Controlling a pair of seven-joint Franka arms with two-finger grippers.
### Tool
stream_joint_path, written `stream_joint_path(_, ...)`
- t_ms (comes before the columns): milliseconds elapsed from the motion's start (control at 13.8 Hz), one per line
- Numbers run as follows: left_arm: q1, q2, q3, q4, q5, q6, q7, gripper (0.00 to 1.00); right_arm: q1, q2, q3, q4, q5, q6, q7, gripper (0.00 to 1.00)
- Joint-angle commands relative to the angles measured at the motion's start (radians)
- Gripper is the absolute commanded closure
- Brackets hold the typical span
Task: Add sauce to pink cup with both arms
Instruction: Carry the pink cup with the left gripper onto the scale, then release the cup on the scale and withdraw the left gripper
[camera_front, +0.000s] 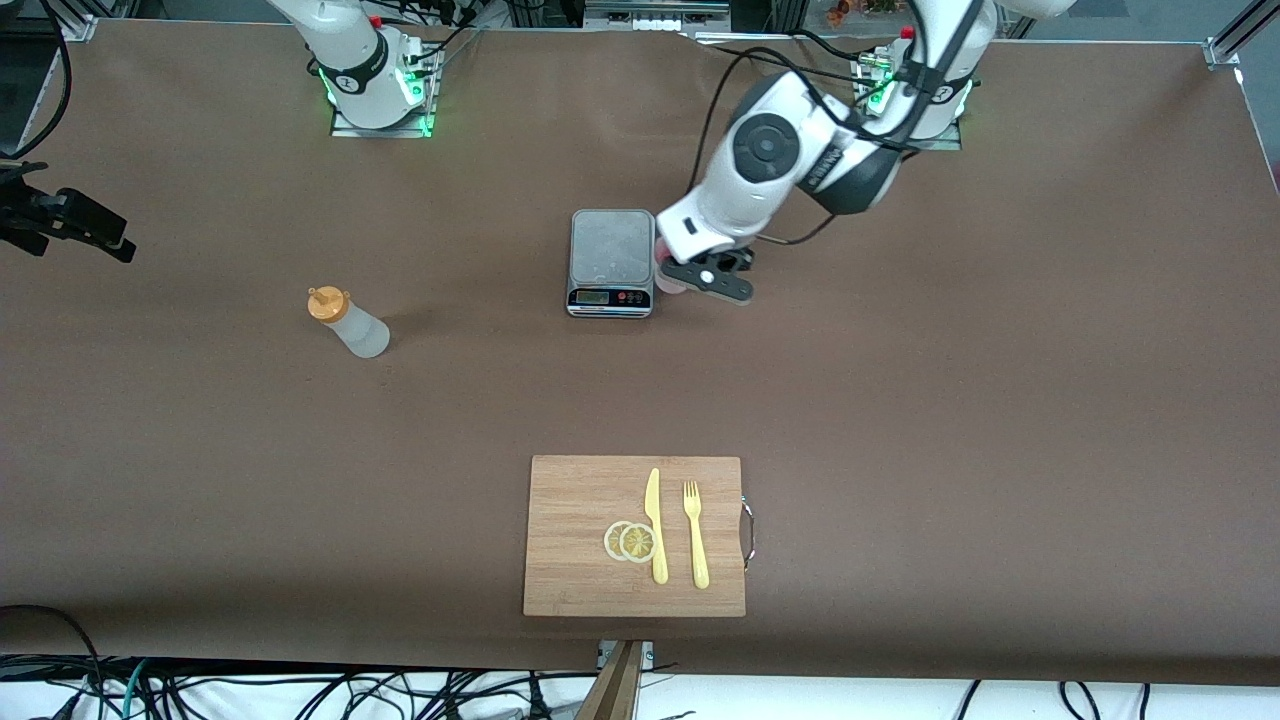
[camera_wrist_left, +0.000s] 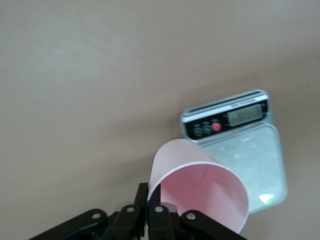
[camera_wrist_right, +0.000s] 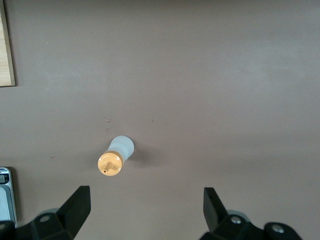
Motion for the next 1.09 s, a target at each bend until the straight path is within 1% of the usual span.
stream_joint_path(0,-0.063,0.050,0.017,0.067,-0.025,-0.013,-0.052,1.00,-0.003,-0.009,-0.002,-0.004,0.015,-0.005,-0.017,0.00)
stream_joint_path(145,-0.100,0.079,0.019,0.089,-0.025,-0.001,-0.086,1.00,-0.003,-0.009,-0.001,-0.004,0.015,-0.005,-0.017,0.00)
stream_joint_path(290,-0.120,0.106,0.017,0.091,-0.021,0.047,-0.114,1.00,-0.001,-0.009,-0.002,-0.004,0.015,-0.005,-0.017,0.00)
stream_joint_path(580,-0.158,0.136,0.017,0.091,-0.018,0.059,-0.117,1.00,-0.003,-0.009,-0.002,-0.004,0.015,-0.005,-0.017,0.00)
stream_joint_path(870,-0.160,0.153,0.017,0.091,-0.012,0.067,-0.117,1.00,-0.003,-0.009,-0.002,-0.004,0.015,-0.005,-0.017,0.00)
stream_joint_path(942,-0.160,0.153,0.017,0.091,-0.013,0.070,-0.117,0.75,-0.003,-0.009,-0.002,-0.004,0.015,-0.007,-0.017,0.00)
stream_joint_path(1014,-0.158,0.151,0.017,0.091,-0.015,0.070,-0.115,0.30,-0.001,-0.009,-0.001,-0.004,0.015,-0.005,-0.017,0.00)
